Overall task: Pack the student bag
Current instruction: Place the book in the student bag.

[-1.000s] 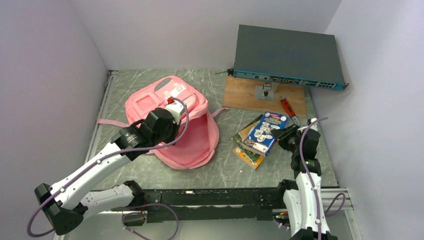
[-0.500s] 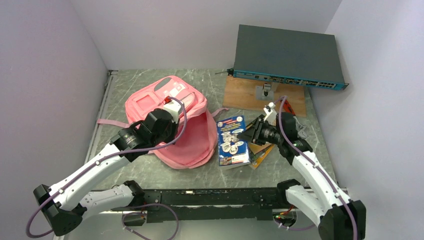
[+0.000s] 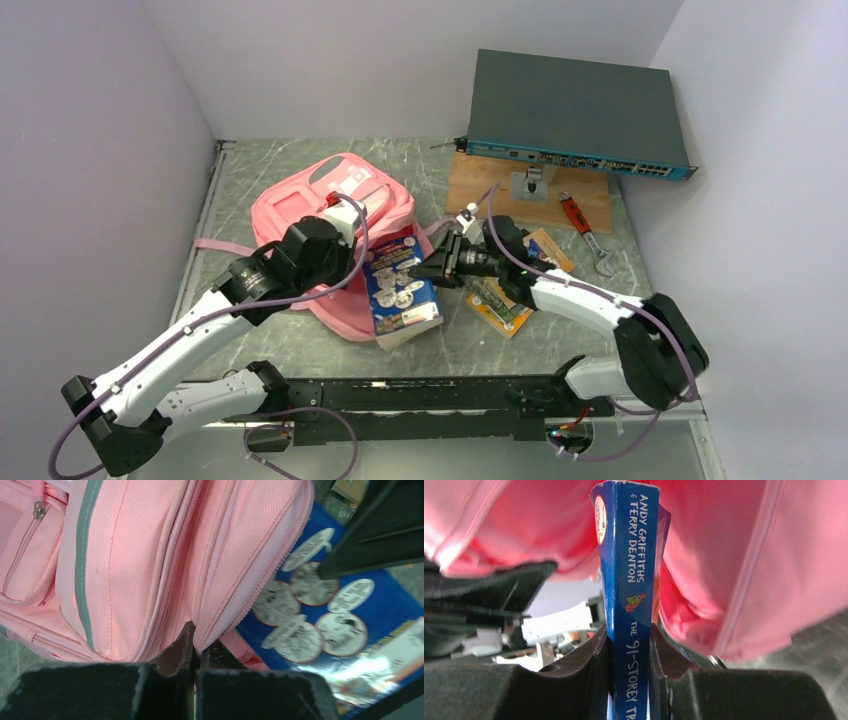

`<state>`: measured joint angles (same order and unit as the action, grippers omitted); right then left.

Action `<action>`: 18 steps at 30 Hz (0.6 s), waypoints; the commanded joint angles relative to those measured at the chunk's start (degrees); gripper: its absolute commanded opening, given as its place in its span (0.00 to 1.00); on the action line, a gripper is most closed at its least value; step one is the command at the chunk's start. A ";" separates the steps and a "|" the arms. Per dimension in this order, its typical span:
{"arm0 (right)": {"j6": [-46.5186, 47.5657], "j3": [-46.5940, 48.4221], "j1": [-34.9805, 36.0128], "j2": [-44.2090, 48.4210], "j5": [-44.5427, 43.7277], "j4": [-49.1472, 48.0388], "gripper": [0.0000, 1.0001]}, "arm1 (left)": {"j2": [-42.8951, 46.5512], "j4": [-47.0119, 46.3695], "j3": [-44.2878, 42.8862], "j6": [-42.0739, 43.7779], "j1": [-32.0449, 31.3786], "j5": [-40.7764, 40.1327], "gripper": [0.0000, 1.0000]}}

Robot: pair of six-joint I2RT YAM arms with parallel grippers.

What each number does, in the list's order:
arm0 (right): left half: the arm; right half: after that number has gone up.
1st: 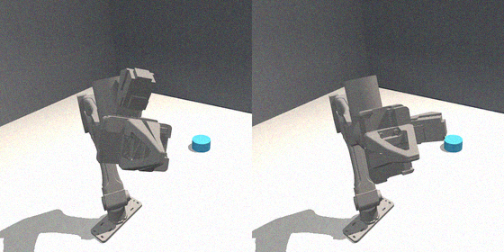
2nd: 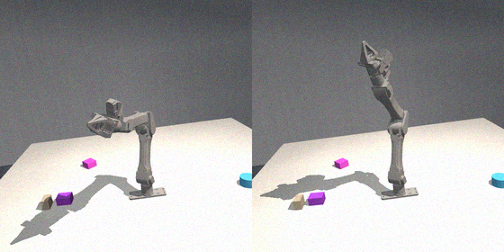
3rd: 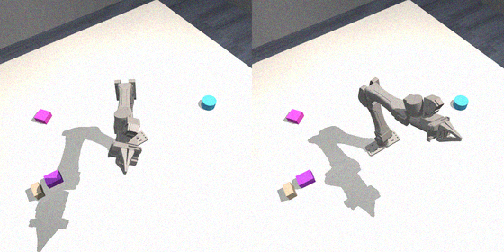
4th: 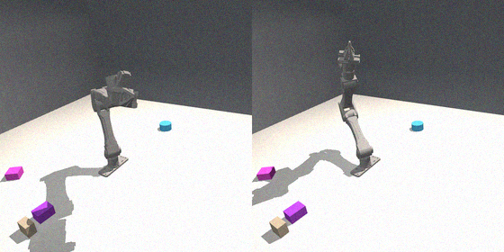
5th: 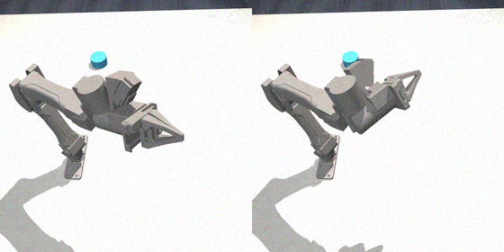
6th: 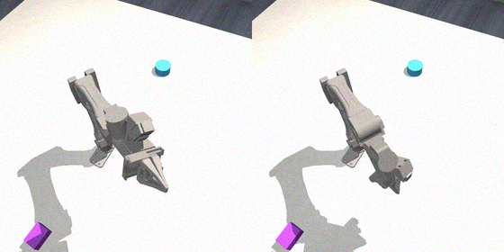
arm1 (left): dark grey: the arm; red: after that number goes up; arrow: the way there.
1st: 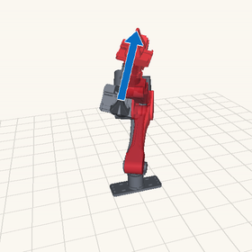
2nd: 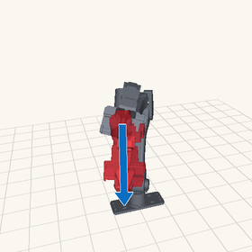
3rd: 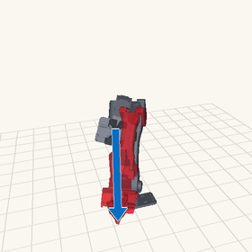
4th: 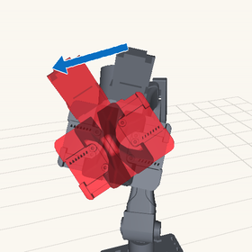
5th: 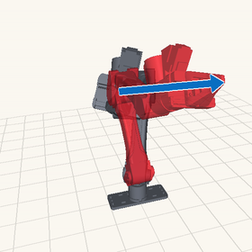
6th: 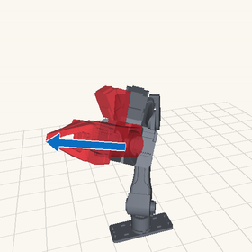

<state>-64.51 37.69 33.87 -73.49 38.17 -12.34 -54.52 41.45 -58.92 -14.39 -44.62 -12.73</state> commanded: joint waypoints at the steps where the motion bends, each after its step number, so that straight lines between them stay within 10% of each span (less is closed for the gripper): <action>1: -16.39 3.08 2.67 -4.75 -12.50 -22.27 0.00 | 2.85 -6.84 -7.61 -1.43 -0.03 4.38 0.00; 18: -22.00 19.89 10.96 -27.68 -44.70 -25.73 0.00 | -5.39 1.33 -20.77 -2.73 -0.06 17.77 0.00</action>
<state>-84.49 52.01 44.07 -99.29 1.69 -30.57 -60.66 50.35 -75.24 -14.96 -44.60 -0.23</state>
